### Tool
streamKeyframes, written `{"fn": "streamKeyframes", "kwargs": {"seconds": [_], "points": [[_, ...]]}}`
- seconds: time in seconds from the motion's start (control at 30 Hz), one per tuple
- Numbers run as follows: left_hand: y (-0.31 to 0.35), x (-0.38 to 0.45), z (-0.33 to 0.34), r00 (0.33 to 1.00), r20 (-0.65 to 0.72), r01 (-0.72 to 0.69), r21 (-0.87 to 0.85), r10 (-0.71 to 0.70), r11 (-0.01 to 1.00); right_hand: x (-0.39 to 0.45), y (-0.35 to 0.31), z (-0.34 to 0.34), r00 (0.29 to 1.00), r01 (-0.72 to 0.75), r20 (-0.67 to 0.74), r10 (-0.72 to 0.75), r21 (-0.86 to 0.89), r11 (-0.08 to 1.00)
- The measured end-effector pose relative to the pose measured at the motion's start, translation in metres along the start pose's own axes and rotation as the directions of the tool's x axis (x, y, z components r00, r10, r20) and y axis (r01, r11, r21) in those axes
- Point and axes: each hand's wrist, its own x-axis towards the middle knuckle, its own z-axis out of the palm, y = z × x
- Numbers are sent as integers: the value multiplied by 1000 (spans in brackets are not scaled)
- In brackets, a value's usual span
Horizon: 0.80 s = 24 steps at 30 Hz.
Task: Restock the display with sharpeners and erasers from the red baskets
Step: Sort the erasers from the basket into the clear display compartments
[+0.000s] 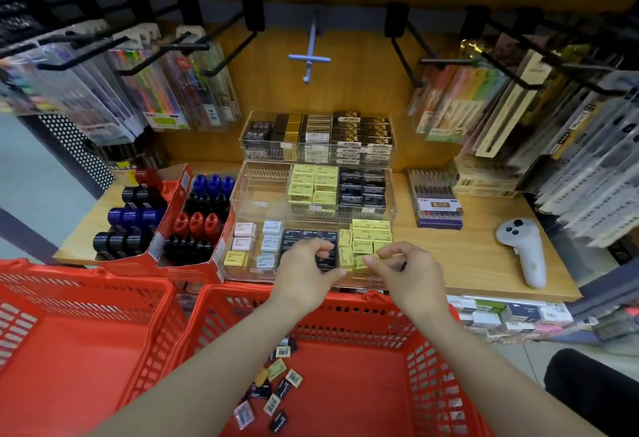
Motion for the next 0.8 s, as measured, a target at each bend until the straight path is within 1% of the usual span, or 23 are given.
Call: {"fn": "streamKeyframes", "kwargs": {"seconds": [0.1,0.2,0.27,0.5,0.67,0.73,0.77,0.8], "points": [[1,6,8,1000,-8,23,2,-23,1000,1,-1,6,998,52,-31,-54,-47,998],[0,8,14,998,1,58,2,-58,998,-1,-1,5,990,99,-78,-115,-190,977],[0,8,16,996,9,83,-10,-83,996,-2,0,4,987,120,-76,-142,-238,964],[0,10,16,994,16,105,-29,-105,994,-6,2,6,985,147,-45,-164,-267,952],[1,10,12,990,72,122,-63,-118,990,-3,3,9,986,157,-20,-167,-241,958],[1,8,11,986,81,154,-141,-143,978,-5,2,8,987,152,-25,-161,-221,963],[3,8,9,980,88,195,-245,-179,950,-6,2,6,987,147,-33,-156,-192,970],[6,7,6,965,119,262,-403,-234,877,-8,0,2,988,141,-42,-148,-143,980]]}}
